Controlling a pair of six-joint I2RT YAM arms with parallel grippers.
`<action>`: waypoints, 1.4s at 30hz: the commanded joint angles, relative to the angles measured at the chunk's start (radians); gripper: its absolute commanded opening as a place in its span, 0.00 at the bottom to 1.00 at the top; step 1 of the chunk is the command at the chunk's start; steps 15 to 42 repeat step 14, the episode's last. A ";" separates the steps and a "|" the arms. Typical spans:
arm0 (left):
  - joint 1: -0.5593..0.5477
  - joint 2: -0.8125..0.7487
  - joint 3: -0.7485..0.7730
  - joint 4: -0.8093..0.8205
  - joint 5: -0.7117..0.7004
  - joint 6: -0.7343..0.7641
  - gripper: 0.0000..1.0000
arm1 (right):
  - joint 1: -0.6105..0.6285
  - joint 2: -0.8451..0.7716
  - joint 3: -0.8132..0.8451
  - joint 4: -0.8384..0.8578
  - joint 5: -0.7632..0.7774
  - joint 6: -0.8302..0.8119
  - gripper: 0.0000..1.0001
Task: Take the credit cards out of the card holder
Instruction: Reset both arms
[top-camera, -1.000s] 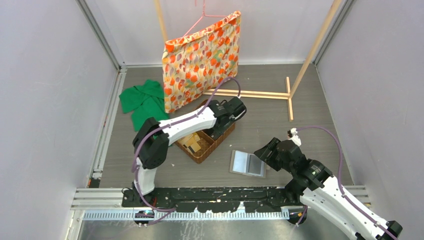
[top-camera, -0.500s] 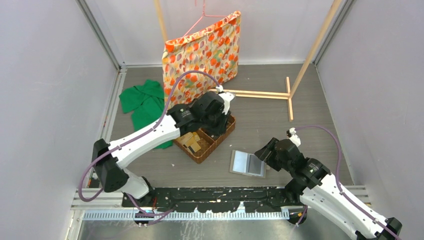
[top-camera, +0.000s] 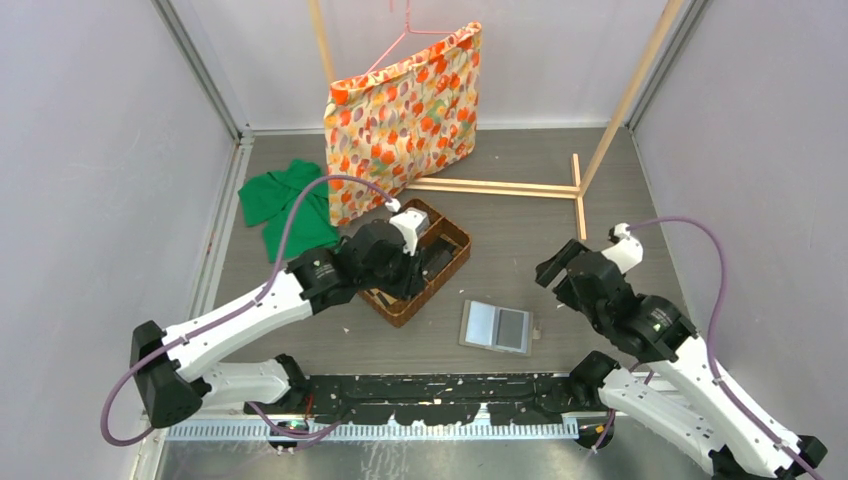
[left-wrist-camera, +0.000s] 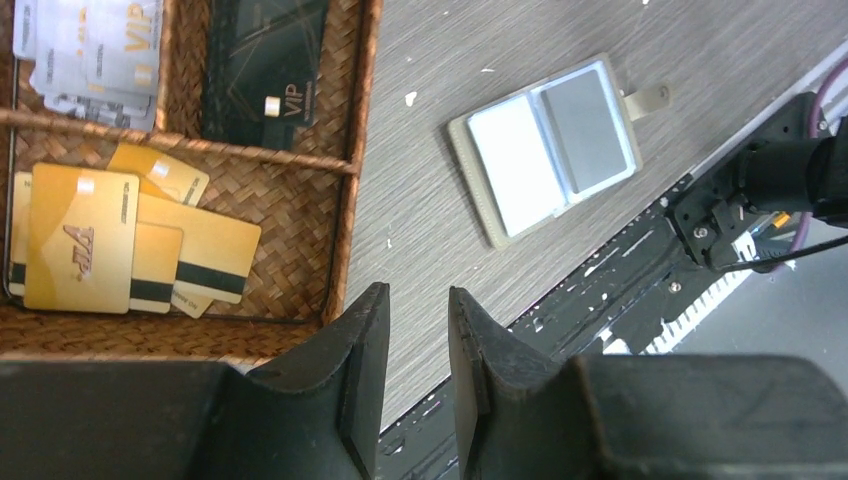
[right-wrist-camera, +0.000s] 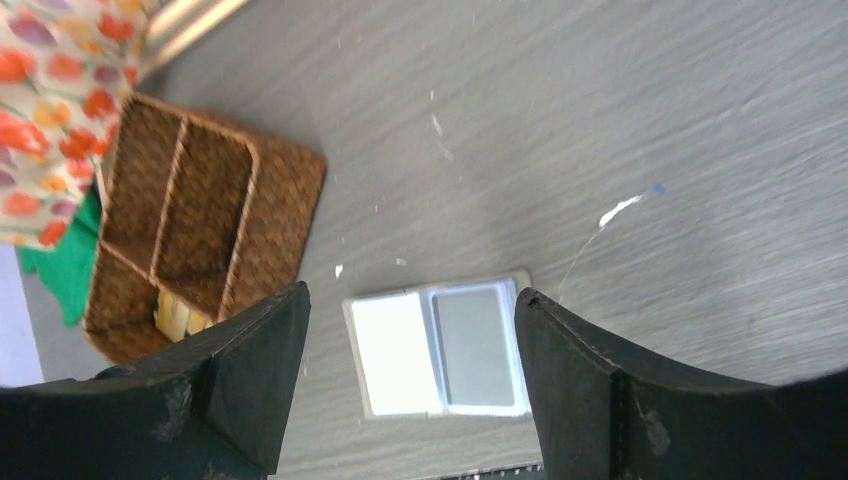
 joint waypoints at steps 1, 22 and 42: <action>0.001 -0.039 -0.081 0.092 -0.059 -0.056 0.30 | 0.005 0.005 0.113 -0.081 0.235 -0.066 0.80; 0.001 -0.213 -0.244 0.247 -0.073 -0.070 0.29 | 0.005 -0.120 0.100 -0.090 0.360 -0.038 0.82; 0.001 -0.213 -0.244 0.247 -0.073 -0.070 0.29 | 0.005 -0.120 0.100 -0.090 0.360 -0.038 0.82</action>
